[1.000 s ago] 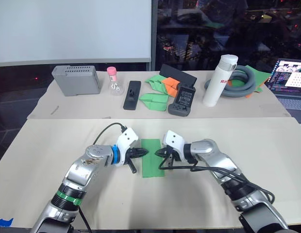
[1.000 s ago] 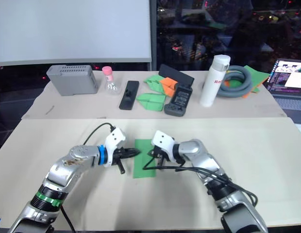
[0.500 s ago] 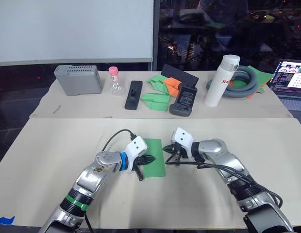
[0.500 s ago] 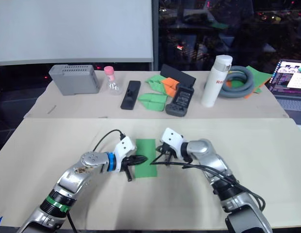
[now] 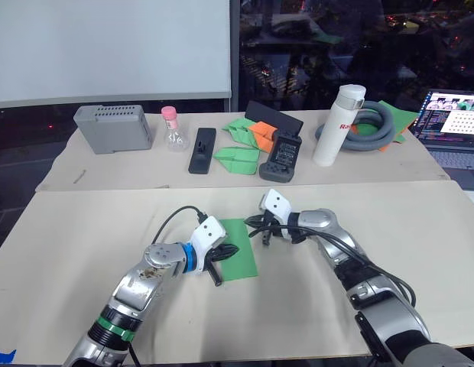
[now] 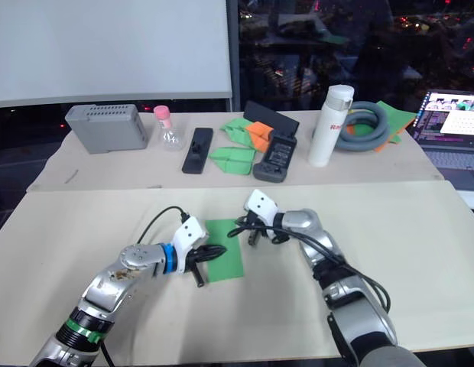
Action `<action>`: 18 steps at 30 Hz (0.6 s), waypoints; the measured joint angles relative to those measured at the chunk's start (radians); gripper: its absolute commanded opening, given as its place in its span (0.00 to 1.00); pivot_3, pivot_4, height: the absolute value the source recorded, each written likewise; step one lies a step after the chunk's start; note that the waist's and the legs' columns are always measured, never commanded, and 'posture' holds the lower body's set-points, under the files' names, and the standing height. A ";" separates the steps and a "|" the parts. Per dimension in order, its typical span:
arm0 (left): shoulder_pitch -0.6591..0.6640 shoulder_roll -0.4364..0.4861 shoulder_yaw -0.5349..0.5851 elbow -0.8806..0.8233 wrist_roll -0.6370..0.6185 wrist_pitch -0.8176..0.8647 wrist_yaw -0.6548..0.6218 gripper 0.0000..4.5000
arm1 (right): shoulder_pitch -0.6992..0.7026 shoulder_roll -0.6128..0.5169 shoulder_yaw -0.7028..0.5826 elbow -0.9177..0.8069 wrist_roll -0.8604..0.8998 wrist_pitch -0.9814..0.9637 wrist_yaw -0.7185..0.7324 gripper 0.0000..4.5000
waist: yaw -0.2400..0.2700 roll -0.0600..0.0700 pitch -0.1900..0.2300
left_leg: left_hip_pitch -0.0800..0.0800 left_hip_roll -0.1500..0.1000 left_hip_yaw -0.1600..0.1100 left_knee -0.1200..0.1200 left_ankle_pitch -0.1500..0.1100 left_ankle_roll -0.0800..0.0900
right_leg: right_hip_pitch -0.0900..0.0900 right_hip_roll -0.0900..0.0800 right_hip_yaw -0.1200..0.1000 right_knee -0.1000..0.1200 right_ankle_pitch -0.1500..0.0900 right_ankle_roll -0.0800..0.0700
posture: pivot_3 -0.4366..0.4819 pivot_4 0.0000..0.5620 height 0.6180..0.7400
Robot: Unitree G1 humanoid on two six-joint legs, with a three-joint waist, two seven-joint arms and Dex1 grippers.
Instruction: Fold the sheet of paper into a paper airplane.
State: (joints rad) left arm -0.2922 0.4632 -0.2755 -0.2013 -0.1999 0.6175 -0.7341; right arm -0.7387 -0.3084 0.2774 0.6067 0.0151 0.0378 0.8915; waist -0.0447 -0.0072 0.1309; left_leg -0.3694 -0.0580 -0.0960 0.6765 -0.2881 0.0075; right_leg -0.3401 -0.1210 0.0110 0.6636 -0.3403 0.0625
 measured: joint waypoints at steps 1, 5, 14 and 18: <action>0.001 0.001 0.001 -0.002 0.000 0.000 0.000 0.00 | -0.002 0.010 -0.011 0.015 0.005 -0.016 0.002 0.00 | 0.000 0.000 0.000 | 0.000 0.000 0.000 0.000 0.000 0.000 | -0.001 0.000 0.000 0.000 0.000 0.000 | 0.48 0.27 1.00; 0.008 0.006 0.004 -0.008 0.000 0.000 0.001 0.00 | -0.023 0.023 -0.005 0.073 -0.013 -0.069 0.023 0.00 | -0.001 0.000 0.000 | 0.000 0.000 0.000 0.000 0.000 0.000 | -0.002 0.000 0.001 0.000 0.000 0.000 | 0.48 0.27 1.00; 0.024 0.015 0.026 -0.013 -0.004 0.000 0.000 0.00 | -0.040 0.006 0.021 0.114 -0.051 -0.145 0.073 0.00 | -0.001 0.000 -0.001 | 0.000 -0.001 0.000 -0.001 0.000 -0.001 | -0.005 0.000 0.002 0.001 0.000 0.000 | 0.48 0.27 1.00; 0.012 0.023 0.030 0.005 -0.003 0.000 -0.002 0.00 | 0.020 -0.022 0.025 0.024 -0.043 -0.144 0.134 0.00 | 0.001 0.001 -0.002 | 0.000 -0.001 0.000 -0.001 0.000 -0.001 | -0.005 0.000 0.002 0.001 0.000 0.000 | 0.48 0.27 1.00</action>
State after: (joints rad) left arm -0.2801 0.4862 -0.2452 -0.1965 -0.2030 0.6175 -0.7361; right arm -0.7185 -0.3300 0.3022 0.6310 -0.0282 -0.1066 1.0254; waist -0.0442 -0.0067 0.1289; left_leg -0.3695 -0.0585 -0.0959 0.6759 -0.2880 0.0070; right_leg -0.3448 -0.1211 0.0135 0.6645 -0.3403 0.0625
